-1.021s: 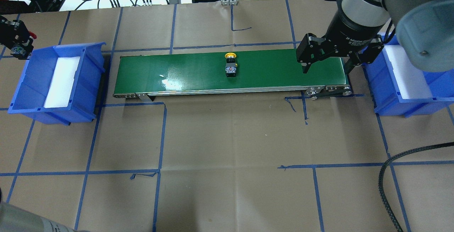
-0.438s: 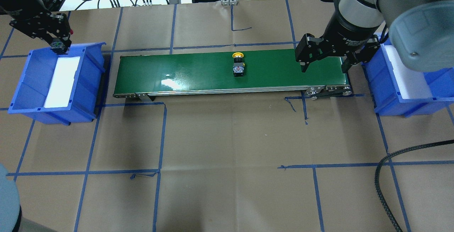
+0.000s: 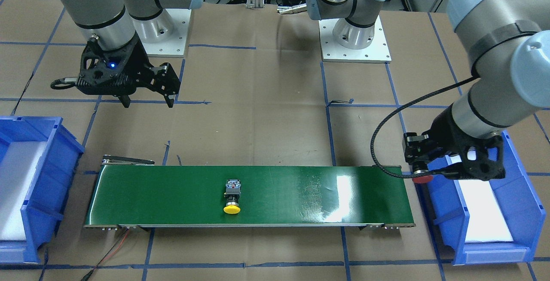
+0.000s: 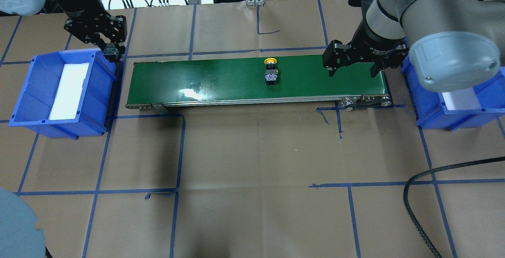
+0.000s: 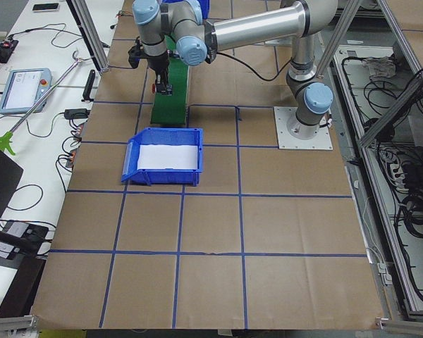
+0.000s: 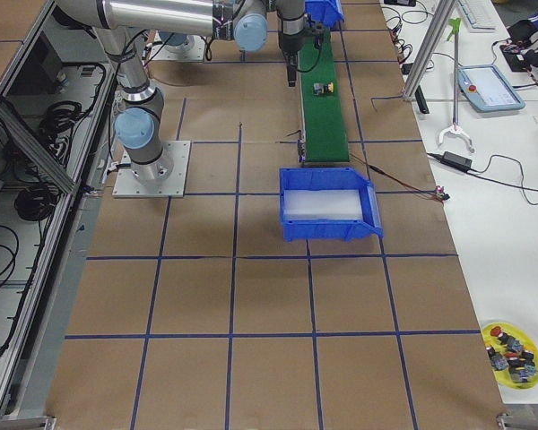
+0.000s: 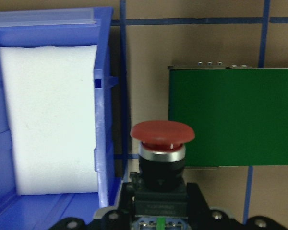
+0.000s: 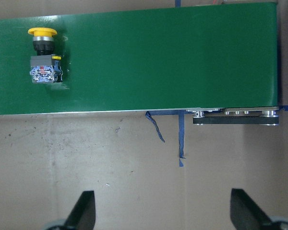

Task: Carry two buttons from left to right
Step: 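Place the red button on the belt while the right gripper reaches the yellow button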

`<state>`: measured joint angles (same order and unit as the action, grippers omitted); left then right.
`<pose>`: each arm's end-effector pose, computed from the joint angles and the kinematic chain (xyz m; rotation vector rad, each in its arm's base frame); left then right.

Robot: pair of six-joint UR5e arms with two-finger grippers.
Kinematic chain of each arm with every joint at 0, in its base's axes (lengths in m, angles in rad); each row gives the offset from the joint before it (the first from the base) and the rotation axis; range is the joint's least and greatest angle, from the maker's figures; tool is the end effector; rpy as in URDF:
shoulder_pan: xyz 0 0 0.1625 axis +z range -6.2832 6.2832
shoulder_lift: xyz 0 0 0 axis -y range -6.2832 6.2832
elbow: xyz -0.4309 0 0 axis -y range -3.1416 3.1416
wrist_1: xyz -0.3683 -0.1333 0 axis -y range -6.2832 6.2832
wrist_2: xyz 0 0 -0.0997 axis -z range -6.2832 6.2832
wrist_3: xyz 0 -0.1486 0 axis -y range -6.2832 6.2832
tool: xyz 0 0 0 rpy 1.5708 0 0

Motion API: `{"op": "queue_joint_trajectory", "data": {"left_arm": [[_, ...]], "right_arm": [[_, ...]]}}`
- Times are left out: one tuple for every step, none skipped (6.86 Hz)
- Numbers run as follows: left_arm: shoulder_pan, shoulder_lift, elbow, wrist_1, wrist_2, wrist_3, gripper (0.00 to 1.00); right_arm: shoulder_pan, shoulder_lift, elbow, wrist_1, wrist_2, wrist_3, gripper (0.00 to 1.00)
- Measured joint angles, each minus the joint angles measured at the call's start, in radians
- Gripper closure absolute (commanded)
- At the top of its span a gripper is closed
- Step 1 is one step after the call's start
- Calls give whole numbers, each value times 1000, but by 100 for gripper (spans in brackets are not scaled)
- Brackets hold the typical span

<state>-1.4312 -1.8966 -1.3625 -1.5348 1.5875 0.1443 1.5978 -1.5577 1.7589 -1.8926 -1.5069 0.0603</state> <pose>-0.0473 -0.6034 0.3713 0.0084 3.1339 0.1302 0.1558 -0.4793 0.3845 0.0451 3.0670 -0.1807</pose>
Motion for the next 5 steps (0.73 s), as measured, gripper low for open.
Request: {"op": "queue_joint_trajectory", "data": {"left_arm": [[-34,-14,-18,5,-2,-34,97],[-49,-24,-47,29,-4,-49,97],[-54,-38,-87,93,-4,-53,97],[-56,-58,-123,168,-3,-57,97],[-57,-77,-147,221,-3,-58,97]], "right_arm": [[0,35,25,-100,0,0,0],[0,75,40,-180,0,0,0],[0,115,45,-216,0,1,0],[0,154,39,-229,0,1,0],[0,188,28,-236,2,5,0]]}}
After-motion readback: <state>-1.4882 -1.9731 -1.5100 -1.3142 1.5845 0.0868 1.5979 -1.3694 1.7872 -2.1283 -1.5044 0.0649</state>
